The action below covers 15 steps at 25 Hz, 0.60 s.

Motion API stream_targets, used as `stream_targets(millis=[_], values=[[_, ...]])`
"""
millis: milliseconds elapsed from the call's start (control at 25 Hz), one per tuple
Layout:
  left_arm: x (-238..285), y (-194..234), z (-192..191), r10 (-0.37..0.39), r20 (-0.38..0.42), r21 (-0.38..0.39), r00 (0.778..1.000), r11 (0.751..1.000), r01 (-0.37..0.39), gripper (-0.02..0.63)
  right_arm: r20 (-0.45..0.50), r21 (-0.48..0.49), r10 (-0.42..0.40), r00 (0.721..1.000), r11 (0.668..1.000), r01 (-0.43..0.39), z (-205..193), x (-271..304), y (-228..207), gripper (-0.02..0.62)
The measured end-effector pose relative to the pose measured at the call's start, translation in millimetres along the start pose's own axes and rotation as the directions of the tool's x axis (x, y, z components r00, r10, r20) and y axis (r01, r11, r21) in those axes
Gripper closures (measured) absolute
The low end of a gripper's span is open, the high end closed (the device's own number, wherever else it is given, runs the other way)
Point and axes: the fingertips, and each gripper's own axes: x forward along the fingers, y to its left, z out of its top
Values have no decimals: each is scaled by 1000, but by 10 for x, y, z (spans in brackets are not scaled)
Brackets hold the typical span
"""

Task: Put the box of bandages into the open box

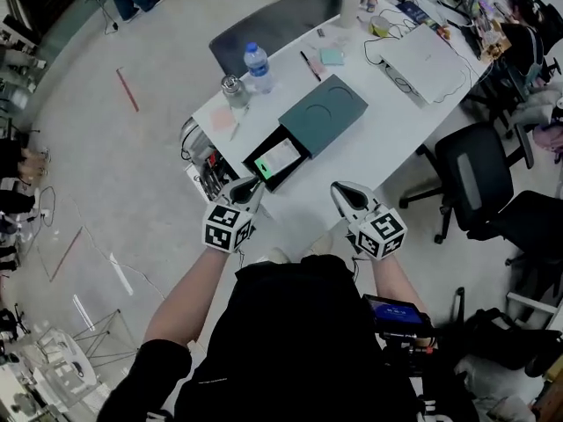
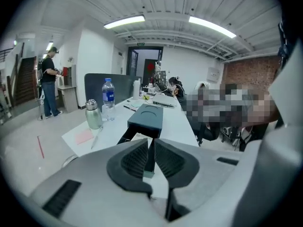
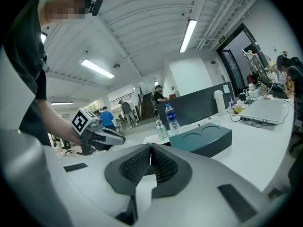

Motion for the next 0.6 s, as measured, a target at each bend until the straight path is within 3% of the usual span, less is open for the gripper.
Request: stream_targets(millis=[280,600], values=[[-548,61,-275,57,120,-150,991,988,-38,598,-22,-51,31,999,998,-32,-32,33,419,569],[-1057,84,-586,111,182,-208,977,975,-73,598,-14,-83,60,998,995,-61,-56,-58,841,569]])
